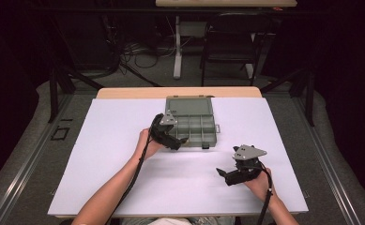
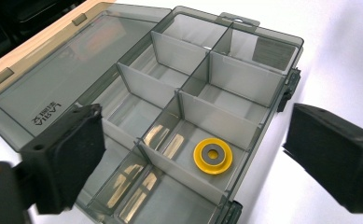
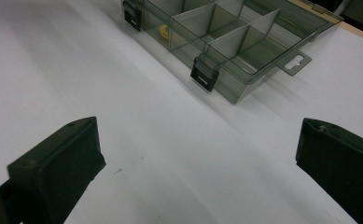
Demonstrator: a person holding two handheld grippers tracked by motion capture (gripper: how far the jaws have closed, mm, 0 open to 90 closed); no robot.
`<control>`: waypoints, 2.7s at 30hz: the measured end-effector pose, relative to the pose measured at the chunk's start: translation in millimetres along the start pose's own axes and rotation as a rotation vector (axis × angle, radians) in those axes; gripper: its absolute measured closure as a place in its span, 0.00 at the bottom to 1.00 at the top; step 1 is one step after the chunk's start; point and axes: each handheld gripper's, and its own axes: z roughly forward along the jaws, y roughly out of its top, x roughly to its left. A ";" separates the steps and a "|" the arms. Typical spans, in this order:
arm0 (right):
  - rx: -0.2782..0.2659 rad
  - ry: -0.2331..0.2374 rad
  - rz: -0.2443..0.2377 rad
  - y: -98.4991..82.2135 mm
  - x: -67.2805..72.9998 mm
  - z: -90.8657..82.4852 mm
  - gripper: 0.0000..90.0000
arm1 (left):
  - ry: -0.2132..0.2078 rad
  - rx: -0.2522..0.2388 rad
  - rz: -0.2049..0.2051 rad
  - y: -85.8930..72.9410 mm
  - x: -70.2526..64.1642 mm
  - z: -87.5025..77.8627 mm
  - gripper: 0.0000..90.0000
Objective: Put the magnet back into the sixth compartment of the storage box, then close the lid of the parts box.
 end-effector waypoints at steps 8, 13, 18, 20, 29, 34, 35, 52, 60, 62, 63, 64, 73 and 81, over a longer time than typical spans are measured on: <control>0.002 0.001 -0.007 1.0 1.5 0.7 0.00 | -0.004 0.002 -0.012 0.0 4.6 -5.6 0.00; 0.002 0.000 -0.005 0.0 2.6 1.3 0.00 | -0.009 0.017 -0.009 -0.6 4.1 -3.9 0.00; -0.002 0.001 -0.006 0.4 2.7 0.1 0.00 | -0.011 0.018 -0.003 -0.9 5.3 -4.1 0.00; -0.002 0.005 -0.002 0.3 1.6 0.4 0.00 | -0.010 0.016 -0.005 -0.9 6.2 -4.3 0.00; -0.001 0.016 -0.004 0.5 3.2 2.6 0.00 | -0.006 0.028 0.016 3.0 11.1 -3.7 0.00; 0.000 0.014 0.002 -0.4 4.5 3.8 0.00 | -0.009 0.034 0.032 8.3 15.9 -2.9 0.00; 0.007 0.016 0.001 -0.6 5.0 4.3 0.00 | -0.010 0.037 0.037 8.9 16.9 -2.0 0.00; 0.019 0.022 -0.004 -1.4 7.4 6.8 0.00 | 0.029 0.081 0.031 3.7 28.9 13.0 0.01; 0.020 0.028 -0.008 -1.6 8.8 6.0 0.00 | 0.042 0.066 0.007 0.9 32.0 16.3 0.19; 0.018 0.031 -0.010 -1.3 8.5 6.1 0.00 | 0.050 0.066 0.009 0.6 31.9 17.7 0.23; 0.018 0.029 -0.012 -1.0 8.6 6.2 0.00 | 0.051 0.066 0.005 0.5 31.6 18.8 0.27; 0.015 0.030 -0.012 -1.1 8.8 6.5 0.00 | 0.058 0.063 0.010 0.1 31.4 20.0 0.27; 0.017 0.036 -0.019 0.0 9.5 8.3 0.00 | 0.069 0.064 -0.030 -5.0 33.3 25.3 0.42; 0.018 0.036 -0.019 -0.4 9.1 7.8 0.00 | 0.038 0.072 -0.057 -9.4 35.1 30.4 0.49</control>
